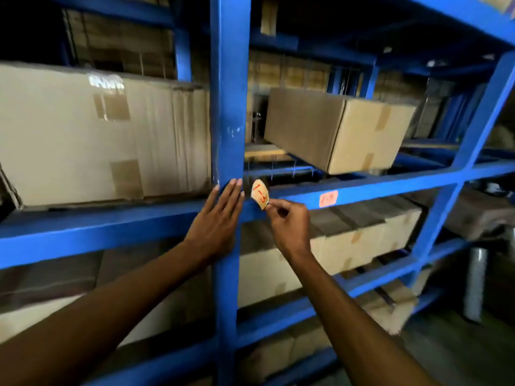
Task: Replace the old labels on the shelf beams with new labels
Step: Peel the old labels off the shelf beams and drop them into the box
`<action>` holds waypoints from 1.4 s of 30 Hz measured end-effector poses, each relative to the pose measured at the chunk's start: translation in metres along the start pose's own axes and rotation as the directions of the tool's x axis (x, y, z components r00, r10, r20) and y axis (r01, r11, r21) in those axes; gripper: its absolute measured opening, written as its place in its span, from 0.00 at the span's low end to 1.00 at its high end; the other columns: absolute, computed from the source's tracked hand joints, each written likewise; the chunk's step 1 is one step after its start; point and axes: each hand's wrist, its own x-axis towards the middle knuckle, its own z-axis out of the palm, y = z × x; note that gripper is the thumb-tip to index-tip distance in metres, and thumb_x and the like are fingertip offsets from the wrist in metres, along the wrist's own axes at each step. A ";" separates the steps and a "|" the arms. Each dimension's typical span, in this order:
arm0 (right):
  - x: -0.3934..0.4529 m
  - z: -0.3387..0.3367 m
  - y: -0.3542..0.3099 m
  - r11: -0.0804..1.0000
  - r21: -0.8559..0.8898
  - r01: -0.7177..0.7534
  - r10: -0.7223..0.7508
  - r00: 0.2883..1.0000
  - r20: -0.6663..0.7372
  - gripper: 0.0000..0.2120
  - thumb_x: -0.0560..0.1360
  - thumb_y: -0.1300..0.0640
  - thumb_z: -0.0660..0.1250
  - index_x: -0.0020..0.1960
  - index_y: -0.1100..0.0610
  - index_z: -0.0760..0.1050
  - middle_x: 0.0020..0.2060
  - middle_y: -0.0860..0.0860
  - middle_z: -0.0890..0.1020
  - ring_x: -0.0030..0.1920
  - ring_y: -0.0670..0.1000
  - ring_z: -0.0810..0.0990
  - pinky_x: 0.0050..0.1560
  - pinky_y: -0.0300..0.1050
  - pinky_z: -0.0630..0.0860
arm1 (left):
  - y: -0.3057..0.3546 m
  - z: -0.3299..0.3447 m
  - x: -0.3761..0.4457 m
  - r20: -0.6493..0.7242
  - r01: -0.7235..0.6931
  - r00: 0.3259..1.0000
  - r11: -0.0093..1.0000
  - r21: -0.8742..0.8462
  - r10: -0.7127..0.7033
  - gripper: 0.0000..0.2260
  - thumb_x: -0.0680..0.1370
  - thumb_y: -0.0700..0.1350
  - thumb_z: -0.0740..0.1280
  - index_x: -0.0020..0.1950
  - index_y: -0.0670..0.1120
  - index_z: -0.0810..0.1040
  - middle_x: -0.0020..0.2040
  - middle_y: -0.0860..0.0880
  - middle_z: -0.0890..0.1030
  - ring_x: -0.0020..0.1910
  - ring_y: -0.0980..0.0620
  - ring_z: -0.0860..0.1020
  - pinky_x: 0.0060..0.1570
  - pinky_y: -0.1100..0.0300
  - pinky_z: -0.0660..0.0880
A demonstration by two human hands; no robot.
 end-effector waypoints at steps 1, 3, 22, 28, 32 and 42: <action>-0.020 0.005 0.019 0.998 -0.011 -0.061 0.062 0.998 0.024 0.07 0.72 0.63 0.67 0.47 0.61 0.83 0.40 0.57 0.86 0.38 0.48 0.80 0.44 0.45 0.77 | 0.013 0.009 -0.013 0.028 0.004 1.000 1.000 -0.010 -0.003 0.36 0.75 0.51 0.59 0.75 0.37 0.47 0.76 0.36 0.45 0.76 0.40 0.43 0.73 0.44 0.41; -0.053 0.015 0.055 0.982 -0.078 -0.171 0.175 0.983 0.051 0.07 0.72 0.62 0.67 0.47 0.60 0.83 0.40 0.57 0.86 0.37 0.48 0.79 0.42 0.41 0.74 | 0.034 0.026 -0.033 0.113 -0.008 0.994 0.999 -0.041 0.012 0.36 0.75 0.50 0.59 0.75 0.37 0.46 0.77 0.36 0.44 0.76 0.40 0.40 0.73 0.44 0.40; -0.270 0.033 0.263 0.546 -0.468 -0.695 0.838 0.460 0.295 0.09 0.66 0.57 0.72 0.40 0.63 0.82 0.38 0.59 0.84 0.40 0.56 0.83 0.42 0.45 0.78 | 0.093 0.101 -0.095 0.285 -0.108 0.952 0.993 -0.045 0.116 0.45 0.70 0.66 0.61 0.77 0.43 0.48 0.76 0.35 0.41 0.76 0.38 0.41 0.73 0.43 0.43; -0.276 0.032 0.272 0.483 -0.517 -0.706 0.873 0.341 0.350 0.04 0.71 0.58 0.69 0.43 0.59 0.79 0.43 0.57 0.84 0.44 0.54 0.82 0.42 0.44 0.78 | 0.094 0.100 -0.095 0.299 -0.112 0.946 0.991 -0.070 0.128 0.46 0.69 0.70 0.59 0.77 0.44 0.47 0.76 0.34 0.40 0.76 0.37 0.40 0.74 0.41 0.47; -0.275 0.028 0.271 0.519 -0.523 -0.677 0.854 0.381 0.354 0.04 0.71 0.58 0.70 0.38 0.56 0.78 0.38 0.54 0.83 0.41 0.52 0.81 0.38 0.39 0.74 | 0.094 0.097 -0.094 0.321 -0.111 0.937 0.989 -0.097 0.137 0.47 0.68 0.70 0.60 0.77 0.45 0.46 0.76 0.34 0.38 0.75 0.37 0.38 0.74 0.41 0.47; -0.192 -0.004 0.218 0.680 -0.471 -0.562 0.723 0.622 0.302 0.09 0.73 0.58 0.66 0.49 0.62 0.77 0.47 0.59 0.82 0.49 0.57 0.80 0.51 0.50 0.78 | 0.102 0.055 -0.079 0.497 -0.019 0.857 0.972 -0.234 0.137 0.42 0.73 0.61 0.63 0.77 0.46 0.45 0.75 0.32 0.36 0.74 0.36 0.36 0.74 0.43 0.40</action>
